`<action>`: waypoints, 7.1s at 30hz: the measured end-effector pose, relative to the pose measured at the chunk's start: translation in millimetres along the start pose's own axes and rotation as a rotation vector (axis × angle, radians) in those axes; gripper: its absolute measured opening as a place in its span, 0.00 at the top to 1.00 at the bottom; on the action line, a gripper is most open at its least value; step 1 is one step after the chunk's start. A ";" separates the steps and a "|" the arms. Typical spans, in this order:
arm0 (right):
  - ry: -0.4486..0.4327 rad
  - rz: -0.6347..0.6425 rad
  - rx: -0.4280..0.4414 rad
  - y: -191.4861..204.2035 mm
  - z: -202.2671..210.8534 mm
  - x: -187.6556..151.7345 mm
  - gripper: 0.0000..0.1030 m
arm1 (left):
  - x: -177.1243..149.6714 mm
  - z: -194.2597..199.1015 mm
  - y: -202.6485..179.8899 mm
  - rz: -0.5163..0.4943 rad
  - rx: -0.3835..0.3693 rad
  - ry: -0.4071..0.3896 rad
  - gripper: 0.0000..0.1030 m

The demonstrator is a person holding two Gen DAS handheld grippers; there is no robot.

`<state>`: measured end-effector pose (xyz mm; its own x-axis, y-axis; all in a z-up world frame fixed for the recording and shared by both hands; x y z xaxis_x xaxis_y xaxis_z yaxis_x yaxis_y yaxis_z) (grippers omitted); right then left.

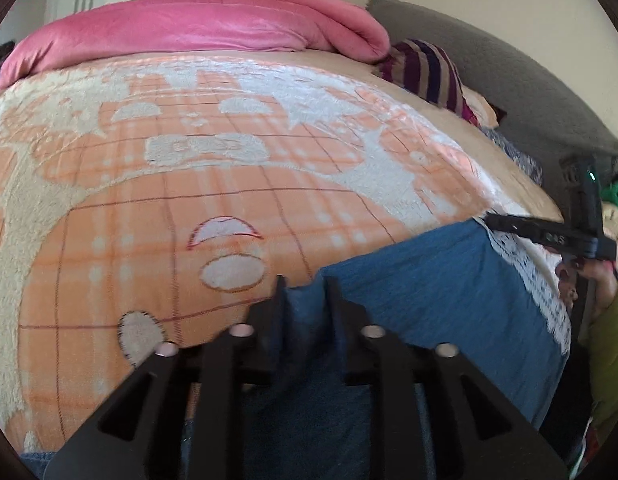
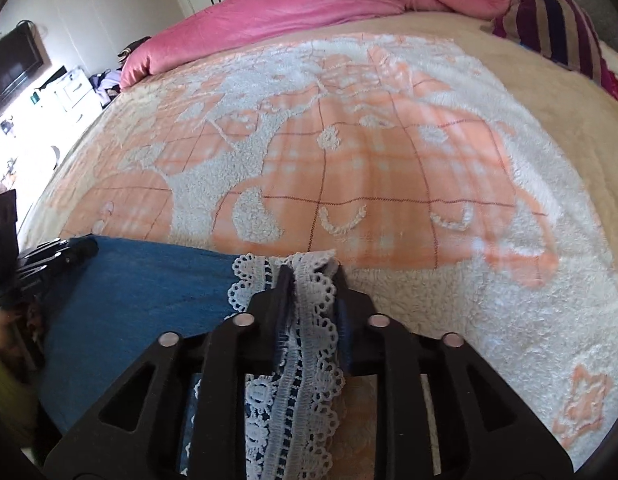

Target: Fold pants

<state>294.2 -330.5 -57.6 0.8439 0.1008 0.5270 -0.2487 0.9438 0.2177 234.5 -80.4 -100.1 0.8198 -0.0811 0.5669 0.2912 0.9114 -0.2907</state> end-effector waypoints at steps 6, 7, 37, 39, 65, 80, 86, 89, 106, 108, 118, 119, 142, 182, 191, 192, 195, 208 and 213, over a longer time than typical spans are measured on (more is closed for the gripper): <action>-0.102 -0.111 0.091 -5.4 61.1 -28.5 0.62 | -3.3 47.8 -0.1 0.014 -0.005 -0.081 0.70; -0.102 -0.115 0.087 -5.2 67.6 -36.4 0.62 | -6.7 57.2 -2.1 0.007 0.001 -0.091 0.65; 0.092 -0.014 -0.013 14.7 76.8 -158.3 0.88 | -119.7 101.4 40.5 0.087 0.306 -0.041 0.36; 0.090 -0.020 -0.018 14.2 75.7 -158.8 0.86 | -120.6 99.6 37.8 0.078 0.314 -0.043 0.36; 0.136 0.331 -0.015 164.2 -12.7 -63.9 0.29 | -69.0 70.9 37.4 0.141 0.240 -0.004 0.25; 0.107 0.165 -0.049 106.9 -0.4 -65.8 0.20 | -74.8 100.3 58.3 0.143 0.277 -0.056 0.18; 0.007 0.184 0.009 128.0 49.4 -95.8 0.15 | -92.2 132.2 18.7 0.024 0.289 -0.099 0.15; 0.006 0.211 0.009 141.1 50.6 -108.7 0.15 | -107.4 125.0 0.9 -0.029 0.292 -0.066 0.15; 0.096 0.239 -0.091 125.6 22.2 -140.8 0.13 | -142.8 96.5 13.1 -0.052 0.308 0.028 0.09; 0.085 0.228 -0.082 126.6 26.5 -140.0 0.13 | -142.2 97.1 11.6 -0.049 0.313 0.030 0.09; -0.059 0.033 -0.028 86.6 88.1 -135.0 0.09 | -132.6 120.2 -28.3 -0.089 0.242 -0.002 0.07; -0.067 0.022 -0.034 81.9 92.2 -134.3 0.09 | -130.7 122.7 -33.7 -0.100 0.233 -0.008 0.07; -0.078 -0.136 -0.036 36.5 101.2 -156.9 0.09 | -60.2 84.9 -134.2 -0.304 0.101 0.011 0.04; -0.117 -0.262 0.076 28.8 68.6 -144.9 0.53 | 37.8 -112.1 -194.7 -0.366 -0.258 0.282 0.41; -0.114 -0.242 0.128 36.8 65.3 -144.0 0.71 | 31.9 -103.8 -198.6 -0.355 -0.325 0.287 0.76; -0.117 -0.241 0.135 37.2 65.8 -143.9 0.73 | 32.0 -102.2 -198.6 -0.356 -0.325 0.280 0.77; -0.131 -0.225 0.166 41.2 68.4 -142.0 0.79 | 34.3 -92.4 -196.4 -0.334 -0.348 0.256 0.79; -0.229 0.074 0.294 154.8 103.8 -100.4 0.79 | 58.6 13.8 -125.3 -0.227 -0.443 0.040 0.79; -0.152 0.171 0.309 198.6 72.1 -100.3 0.79 | 45.3 24.4 -66.5 -0.121 -0.324 0.053 0.75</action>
<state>125.9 -175.9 -8.1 0.7031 0.1787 0.6882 -0.5312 0.7755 0.3413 240.3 -134.8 -36.2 0.7917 -0.2092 0.5740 0.5224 0.7191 -0.4583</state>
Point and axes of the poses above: each gripper's, at about its wrist camera, not at the fingertips, and z roughly against the way its jaws point, y to its left, x to its top, the point moved 8 cm from there along -z, roughly the way its jaws point, and after that the axes turned 7 degrees about y, right-handed, at the moved point
